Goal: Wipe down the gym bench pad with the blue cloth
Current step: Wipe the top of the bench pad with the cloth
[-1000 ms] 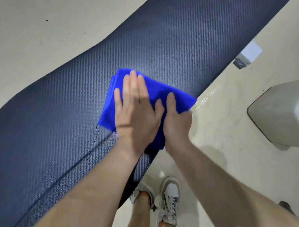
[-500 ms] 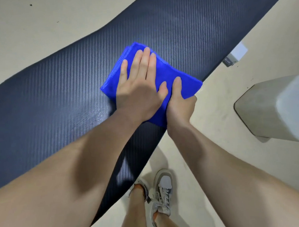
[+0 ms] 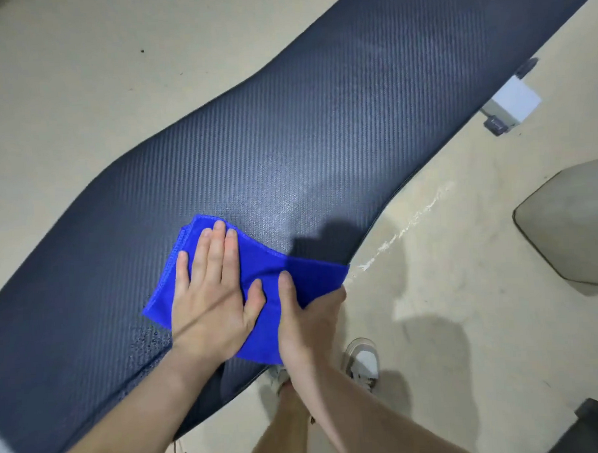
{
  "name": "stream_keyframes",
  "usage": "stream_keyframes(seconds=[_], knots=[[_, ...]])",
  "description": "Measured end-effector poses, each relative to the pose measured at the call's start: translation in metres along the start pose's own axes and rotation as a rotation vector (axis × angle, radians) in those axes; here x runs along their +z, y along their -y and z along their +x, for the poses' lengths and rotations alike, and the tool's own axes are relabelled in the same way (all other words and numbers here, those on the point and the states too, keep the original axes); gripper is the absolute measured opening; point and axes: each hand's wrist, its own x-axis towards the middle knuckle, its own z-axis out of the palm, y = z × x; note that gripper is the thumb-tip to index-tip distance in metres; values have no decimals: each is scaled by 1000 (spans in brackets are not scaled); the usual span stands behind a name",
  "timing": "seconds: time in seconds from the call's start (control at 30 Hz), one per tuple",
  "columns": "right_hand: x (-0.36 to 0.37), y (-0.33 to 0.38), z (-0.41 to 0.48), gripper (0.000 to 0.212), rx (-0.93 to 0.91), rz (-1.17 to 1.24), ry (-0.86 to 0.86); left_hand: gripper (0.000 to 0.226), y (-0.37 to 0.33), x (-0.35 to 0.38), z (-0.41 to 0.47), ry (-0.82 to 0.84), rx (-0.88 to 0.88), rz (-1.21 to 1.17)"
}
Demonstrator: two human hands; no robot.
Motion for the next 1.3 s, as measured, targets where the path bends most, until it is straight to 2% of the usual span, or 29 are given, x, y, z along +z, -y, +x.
stream_keyframes(seconds=[0.07, 0.17, 0.27, 0.37, 0.43, 0.6, 0.83, 0.93, 1.03, 1.2, 1.27, 1.3], knots=[[-5, 15, 15, 61, 28, -15, -12, 78, -15, -3, 18, -18, 4, -3], [-16, 50, 54, 64, 18, 5, -63, 77, -46, -11, 65, -76, 68, -42], [-28, 81, 94, 65, -65, 15, -114, 77, -71, -15, 108, -113, 135, -89], [-21, 82, 104, 66, -106, 23, -211, 76, -76, -11, 125, -167, 173, -100], [-13, 74, 94, 65, -141, 17, -285, 75, -69, -7, 120, -183, 212, -112], [1, 43, 51, 54, -134, -32, -333, 73, -31, 3, 88, -204, 292, -116], [41, -9, -23, 76, -162, -263, -427, 70, 37, 9, 21, -193, 337, -107], [59, -30, -56, 92, -188, -314, -409, 69, 65, 8, -5, -180, 335, -97], [77, -49, -87, 98, -160, -377, -354, 70, 95, 8, -28, -130, 310, -75], [94, -73, -138, 101, -99, -476, -164, 74, 144, 12, -62, -73, 215, -22], [94, -83, -165, 97, -129, -639, -79, 73, 170, 13, -79, -61, 169, -18], [94, -87, -177, 92, -202, -735, -70, 73, 182, 13, -85, -54, 140, -11]])
